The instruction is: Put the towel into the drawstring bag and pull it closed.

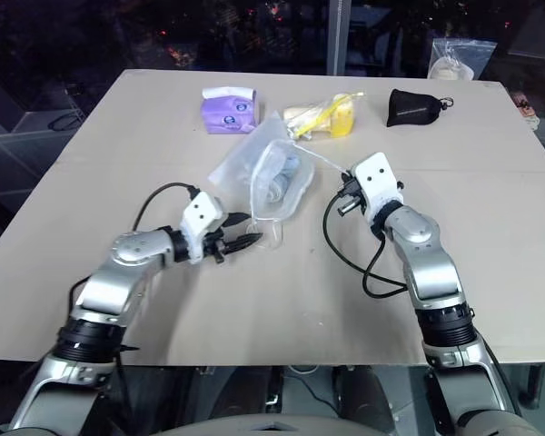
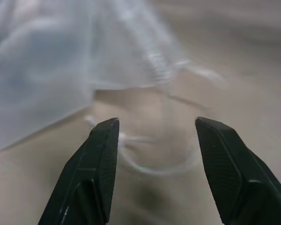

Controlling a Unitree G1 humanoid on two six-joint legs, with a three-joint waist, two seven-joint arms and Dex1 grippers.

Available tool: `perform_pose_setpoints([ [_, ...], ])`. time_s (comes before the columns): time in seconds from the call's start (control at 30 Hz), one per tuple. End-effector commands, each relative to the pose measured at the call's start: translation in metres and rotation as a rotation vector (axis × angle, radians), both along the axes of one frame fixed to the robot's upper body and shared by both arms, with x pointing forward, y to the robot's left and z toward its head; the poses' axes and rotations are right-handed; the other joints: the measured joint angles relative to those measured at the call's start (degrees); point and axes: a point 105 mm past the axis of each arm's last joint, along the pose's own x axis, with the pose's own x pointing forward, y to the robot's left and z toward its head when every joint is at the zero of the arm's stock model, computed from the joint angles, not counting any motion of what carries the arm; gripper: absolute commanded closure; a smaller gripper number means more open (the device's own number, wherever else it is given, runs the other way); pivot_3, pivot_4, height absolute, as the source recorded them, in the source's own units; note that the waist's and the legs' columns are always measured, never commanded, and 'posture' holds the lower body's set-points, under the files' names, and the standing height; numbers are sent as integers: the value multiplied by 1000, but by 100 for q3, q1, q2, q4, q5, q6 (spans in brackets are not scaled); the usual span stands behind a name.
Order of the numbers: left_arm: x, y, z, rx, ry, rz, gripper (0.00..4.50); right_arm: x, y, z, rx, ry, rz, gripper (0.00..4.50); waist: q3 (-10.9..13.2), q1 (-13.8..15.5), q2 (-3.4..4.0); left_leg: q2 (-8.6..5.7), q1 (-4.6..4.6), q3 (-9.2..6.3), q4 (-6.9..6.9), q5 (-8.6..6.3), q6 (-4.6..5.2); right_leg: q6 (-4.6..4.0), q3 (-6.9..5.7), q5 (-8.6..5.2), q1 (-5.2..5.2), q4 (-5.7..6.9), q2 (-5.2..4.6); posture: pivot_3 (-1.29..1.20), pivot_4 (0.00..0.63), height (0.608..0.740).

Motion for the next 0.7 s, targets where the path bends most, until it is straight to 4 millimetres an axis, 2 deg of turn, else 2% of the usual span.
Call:
perform_pose_setpoints([
  [0.03,11,-2,7,-3,-117,74,3661,-3,-3,27,32,-93,-10,4500,0,-16,0,1,0,-2,-2,0,0,0,-3,0,-1,1,1,0,150,740],
  [0.07,16,3,14,-23,-166,129,4193,-3,-3,31,43,-108,-15,4500,0,-25,0,2,-1,-2,-3,0,0,0,-3,0,-2,3,1,0,150,740],
  [0.1,21,9,24,-47,-229,186,4474,-3,-5,35,57,-128,-22,4500,0,-32,0,3,-2,-2,-4,0,0,0,-3,0,-5,4,2,0,150,740],
  [0.2,32,36,71,-128,-451,353,4474,-4,-10,62,146,-219,-47,4500,1,-33,-1,7,-3,-8,-12,0,0,0,-3,0,-10,4,2,0,150,740],
  [0.33,41,84,165,-177,-769,536,4474,-7,-31,133,254,-410,-96,4500,3,-20,-1,5,-4,-14,-11,0,0,1,-7,1,-13,16,0,0,150,740],
  [0.43,48,98,219,-201,-890,582,4474,-11,-41,175,269,-512,-109,4500,1,9,-3,-1,-6,-13,-4,0,-1,2,-14,2,-7,9,-5,0,150,740],
  [0.53,54,105,250,-200,-937,608,4474,-14,-54,205,286,-582,-144,4500,-2,9,-3,-4,-4,-10,-7,-1,0,3,-20,2,7,-11,-13,0,150,740],
  [0.6,58,113,263,-203,-943,647,4474,-18,-67,224,326,-632,-198,4500,-1,-6,-3,-5,-8,-7,-15,-1,0,4,-23,2,7,-28,-14,0,150,740],
  [0.7,65,138,259,-279,-863,764,4474,-26,-99,242,419,-694,-345,4500,-1,-14,-2,-3,-13,-2,-30,-1,0,4,-24,2,0,-37,-13,0,150,740],
])
